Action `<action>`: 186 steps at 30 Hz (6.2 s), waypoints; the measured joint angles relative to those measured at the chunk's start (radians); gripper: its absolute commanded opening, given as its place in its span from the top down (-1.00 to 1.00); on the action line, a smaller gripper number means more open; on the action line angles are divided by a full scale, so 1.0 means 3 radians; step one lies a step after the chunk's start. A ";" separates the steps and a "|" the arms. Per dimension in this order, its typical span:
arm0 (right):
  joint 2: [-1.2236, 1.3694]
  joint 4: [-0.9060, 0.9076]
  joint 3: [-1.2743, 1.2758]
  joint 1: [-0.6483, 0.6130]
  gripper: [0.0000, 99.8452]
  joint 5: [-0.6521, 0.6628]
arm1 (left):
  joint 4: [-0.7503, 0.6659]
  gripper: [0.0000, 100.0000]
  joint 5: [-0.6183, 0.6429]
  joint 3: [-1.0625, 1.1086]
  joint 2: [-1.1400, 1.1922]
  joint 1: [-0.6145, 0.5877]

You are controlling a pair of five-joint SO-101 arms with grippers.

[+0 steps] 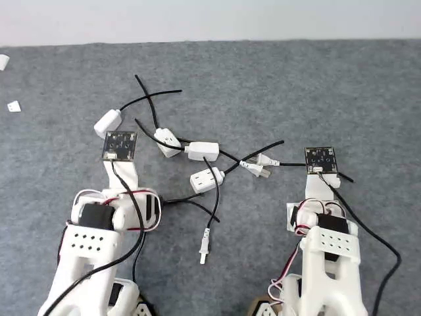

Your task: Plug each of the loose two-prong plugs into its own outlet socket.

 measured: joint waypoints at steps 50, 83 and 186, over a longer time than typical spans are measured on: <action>0.0000 0.0000 0.0000 0.0000 0.95 0.0000 | 0.0292 0.97 -0.0179 -0.0194 0.0225 -0.0384; 0.0005 0.0138 -0.0409 -0.1320 0.94 -0.0752 | -0.0614 0.94 0.0670 -0.0041 0.1606 0.0716; 0.0199 0.0343 -0.0440 -0.2429 0.98 -0.0854 | -0.0680 0.35 0.0624 -0.0701 0.2097 -0.0373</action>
